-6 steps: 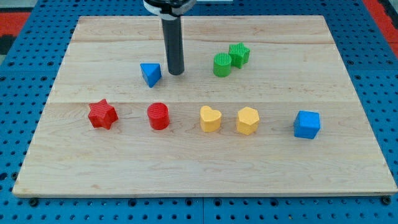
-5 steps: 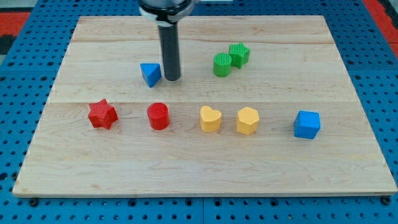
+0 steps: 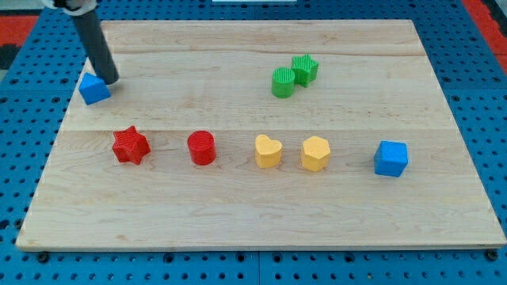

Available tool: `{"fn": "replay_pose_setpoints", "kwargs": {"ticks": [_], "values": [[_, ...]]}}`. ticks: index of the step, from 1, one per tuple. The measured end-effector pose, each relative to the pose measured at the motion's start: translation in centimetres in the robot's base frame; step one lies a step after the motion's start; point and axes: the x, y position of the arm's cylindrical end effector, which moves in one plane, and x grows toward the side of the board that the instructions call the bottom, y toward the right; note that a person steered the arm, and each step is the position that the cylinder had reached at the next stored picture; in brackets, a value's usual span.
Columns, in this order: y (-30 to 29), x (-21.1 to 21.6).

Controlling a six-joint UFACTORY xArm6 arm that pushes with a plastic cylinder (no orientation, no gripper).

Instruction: Move blue triangle to center left and down a bit

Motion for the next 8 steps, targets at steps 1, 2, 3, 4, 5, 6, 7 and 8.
{"fn": "replay_pose_setpoints", "kwargs": {"ticks": [1,2,3,4,5,6,7,8], "values": [[-0.7,-0.1],[-1.0,0.9],[-3.0,3.3],[-3.4,3.1],[-3.7,1.5],[-5.8,2.2],[-5.8,3.1],[-5.5,6.3]]}}
